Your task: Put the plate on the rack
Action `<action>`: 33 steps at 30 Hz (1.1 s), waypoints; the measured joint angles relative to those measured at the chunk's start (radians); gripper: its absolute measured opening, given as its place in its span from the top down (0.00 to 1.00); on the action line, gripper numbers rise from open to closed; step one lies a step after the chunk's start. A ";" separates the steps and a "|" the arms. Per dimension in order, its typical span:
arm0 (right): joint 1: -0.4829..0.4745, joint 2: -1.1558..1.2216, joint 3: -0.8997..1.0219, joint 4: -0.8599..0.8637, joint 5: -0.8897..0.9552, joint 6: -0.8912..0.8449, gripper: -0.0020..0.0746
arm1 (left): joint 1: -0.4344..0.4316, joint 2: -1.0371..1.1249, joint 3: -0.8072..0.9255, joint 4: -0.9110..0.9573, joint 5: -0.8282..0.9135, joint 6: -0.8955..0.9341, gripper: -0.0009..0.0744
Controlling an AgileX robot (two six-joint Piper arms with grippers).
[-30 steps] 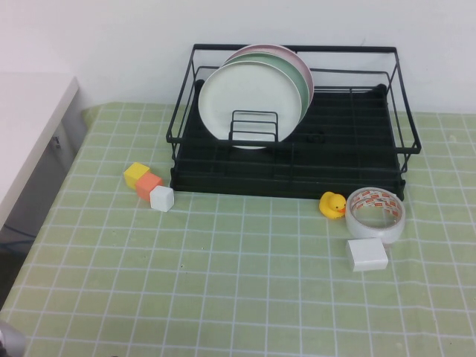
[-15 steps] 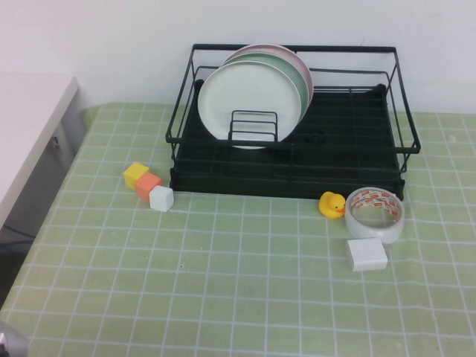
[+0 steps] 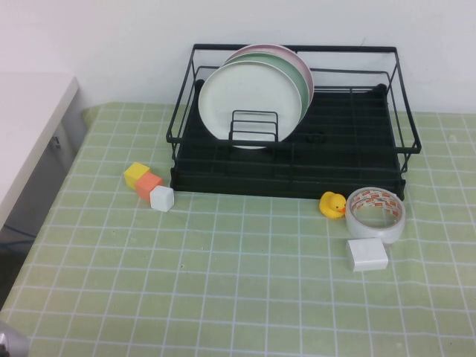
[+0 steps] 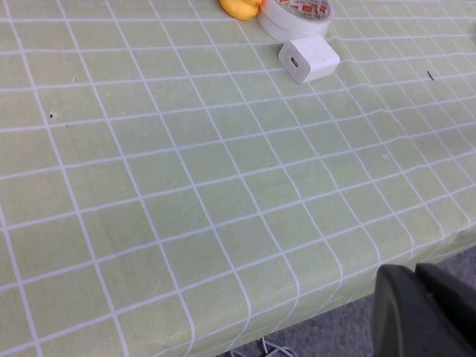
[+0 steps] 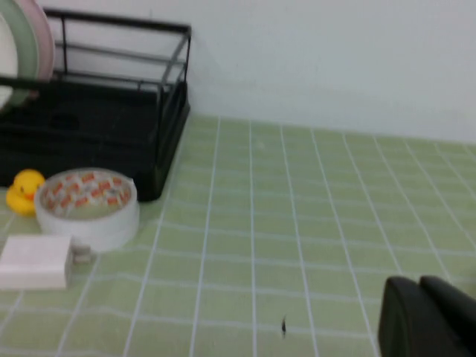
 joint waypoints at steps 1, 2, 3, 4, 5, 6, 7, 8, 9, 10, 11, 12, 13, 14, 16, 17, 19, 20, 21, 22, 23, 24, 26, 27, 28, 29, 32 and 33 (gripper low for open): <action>-0.002 0.000 0.000 -0.015 0.020 0.005 0.97 | 0.000 0.000 0.000 0.000 0.000 0.000 0.99; -0.002 0.000 0.000 -0.022 0.040 0.007 0.97 | 0.000 0.000 0.000 0.000 0.000 0.000 0.99; -0.002 0.000 0.000 -0.024 0.055 0.007 0.97 | 0.000 0.000 0.000 0.000 0.000 0.000 0.99; -0.002 0.000 0.000 -0.027 0.073 0.008 0.97 | 0.000 0.000 0.000 0.000 0.000 0.000 0.99; -0.002 0.000 0.000 -0.029 0.090 0.008 0.97 | 0.000 0.000 0.000 0.000 0.000 0.000 0.99; 0.000 0.000 0.000 -0.029 0.101 0.008 0.97 | 0.000 0.000 0.000 0.000 0.000 0.000 0.99; 0.002 0.000 -0.002 -0.029 0.109 0.008 0.97 | 0.000 0.000 0.000 0.000 0.000 0.000 0.99; 0.007 0.000 -0.002 -0.030 0.114 0.008 0.97 | 0.000 0.000 0.000 0.000 0.000 0.000 0.99; 0.010 0.000 -0.002 -0.030 0.116 0.008 0.97 | 0.000 0.000 0.000 0.000 0.000 0.000 0.99; 0.013 0.000 -0.004 -0.030 0.118 0.008 0.97 | 0.000 0.000 0.000 0.000 0.000 0.000 0.99; 0.015 0.000 -0.004 -0.030 0.120 0.008 0.97 | 0.000 0.000 0.000 0.000 0.000 0.000 0.99; 0.017 0.000 -0.004 -0.030 0.121 0.008 0.97 | 0.000 0.000 0.000 0.000 0.000 0.000 0.99; 0.015 0.000 -0.004 -0.030 0.122 0.008 0.97 | 0.000 0.000 0.000 0.000 0.000 0.000 0.99; 0.015 0.000 -0.004 -0.030 0.122 0.008 0.97 | 0.000 0.000 0.000 0.000 0.000 0.000 0.99; 0.015 0.000 -0.004 -0.030 0.122 0.008 0.97 | 0.000 0.000 0.000 0.000 0.000 0.000 0.99; 0.015 0.000 -0.004 -0.030 0.122 0.008 0.97 | 0.000 0.000 0.000 0.000 0.000 0.000 0.99; 0.015 0.000 -0.004 -0.030 0.122 0.008 0.97 | 0.000 0.000 0.000 0.000 0.000 0.000 0.99; 0.015 0.000 -0.004 -0.030 0.122 0.008 0.97 | 0.000 0.000 0.000 0.000 0.000 0.000 0.99; 0.015 0.000 -0.004 -0.030 0.122 0.008 0.97 | 0.000 0.000 0.000 0.000 0.000 0.000 0.99; 0.015 0.000 -0.004 -0.030 0.122 0.008 0.97 | 0.000 0.000 0.000 0.000 0.000 0.000 0.99; 0.015 0.000 -0.004 -0.030 0.122 0.008 0.97 | 0.000 0.000 0.000 0.000 0.000 0.000 0.99; 0.015 0.000 -0.004 -0.030 0.122 0.008 0.97 | 0.000 0.000 0.000 0.000 0.000 0.000 0.99; 0.015 0.000 -0.004 -0.030 0.122 0.008 0.97 | 0.000 0.000 0.000 0.000 0.000 0.000 0.99; 0.015 0.000 -0.004 -0.030 0.122 0.008 0.97 | 0.000 0.000 0.000 0.000 0.000 0.000 0.99; 0.015 0.000 -0.004 -0.030 0.122 0.008 0.97 | 0.000 0.000 0.000 0.000 0.000 0.000 0.99; 0.015 0.000 -0.004 -0.030 0.122 0.008 0.97 | 0.000 0.000 0.000 0.000 0.000 0.000 0.99; 0.015 0.000 -0.004 -0.030 0.122 0.008 0.97 | 0.000 0.000 0.000 0.000 0.000 0.000 0.99; 0.015 0.000 -0.004 -0.030 0.122 0.008 0.97 | 0.000 0.000 0.000 0.000 0.000 0.000 0.99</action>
